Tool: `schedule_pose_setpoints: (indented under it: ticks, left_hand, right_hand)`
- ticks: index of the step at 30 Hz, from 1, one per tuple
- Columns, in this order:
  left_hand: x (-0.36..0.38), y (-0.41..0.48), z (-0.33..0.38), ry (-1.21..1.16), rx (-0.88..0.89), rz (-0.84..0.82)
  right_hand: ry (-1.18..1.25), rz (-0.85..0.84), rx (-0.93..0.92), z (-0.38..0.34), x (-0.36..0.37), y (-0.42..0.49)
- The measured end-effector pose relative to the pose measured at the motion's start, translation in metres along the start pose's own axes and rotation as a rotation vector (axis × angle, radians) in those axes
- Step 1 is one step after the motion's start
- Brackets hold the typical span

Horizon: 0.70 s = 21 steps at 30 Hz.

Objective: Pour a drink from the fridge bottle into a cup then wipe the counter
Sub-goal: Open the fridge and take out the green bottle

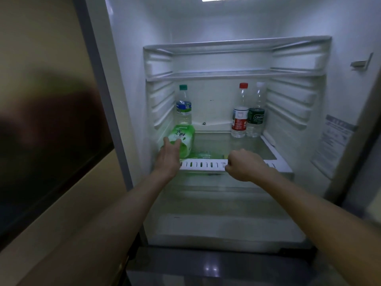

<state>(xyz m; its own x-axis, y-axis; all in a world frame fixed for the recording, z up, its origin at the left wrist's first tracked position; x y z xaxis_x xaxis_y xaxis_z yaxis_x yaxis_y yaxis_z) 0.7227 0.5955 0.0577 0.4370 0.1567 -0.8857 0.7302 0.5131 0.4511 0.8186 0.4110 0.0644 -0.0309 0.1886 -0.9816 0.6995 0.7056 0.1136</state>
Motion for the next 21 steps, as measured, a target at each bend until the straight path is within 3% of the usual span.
schedule_pose_setpoints:
  ticks: [15,18,21]
  left_hand:
    - [-0.049,0.016,0.054,-0.254,0.184,0.28]
    - [-0.066,0.018,0.05,-0.303,0.128,0.348]
    - [-0.075,0.021,0.039,-0.5,0.023,0.316]
  right_hand:
    - [-0.015,-0.034,-0.045,-0.006,0.007,0.008]
    - [-0.016,-0.035,-0.066,-0.011,0.007,0.005]
    - [-0.028,-0.03,-0.075,-0.012,0.005,0.002]
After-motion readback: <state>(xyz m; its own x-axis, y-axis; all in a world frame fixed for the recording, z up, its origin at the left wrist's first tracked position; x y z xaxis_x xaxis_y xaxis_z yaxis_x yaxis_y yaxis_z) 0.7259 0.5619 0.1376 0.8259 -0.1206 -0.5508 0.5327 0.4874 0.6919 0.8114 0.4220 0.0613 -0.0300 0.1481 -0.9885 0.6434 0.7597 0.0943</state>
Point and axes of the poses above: each hand's wrist, its own y-axis towards the middle knuckle, its own x-axis out of the palm, z = x × y, the point moved 7 cm from there along y, towards the middle knuckle, and after that the axes turned 8 degrees about y, right-handed, at the moved point
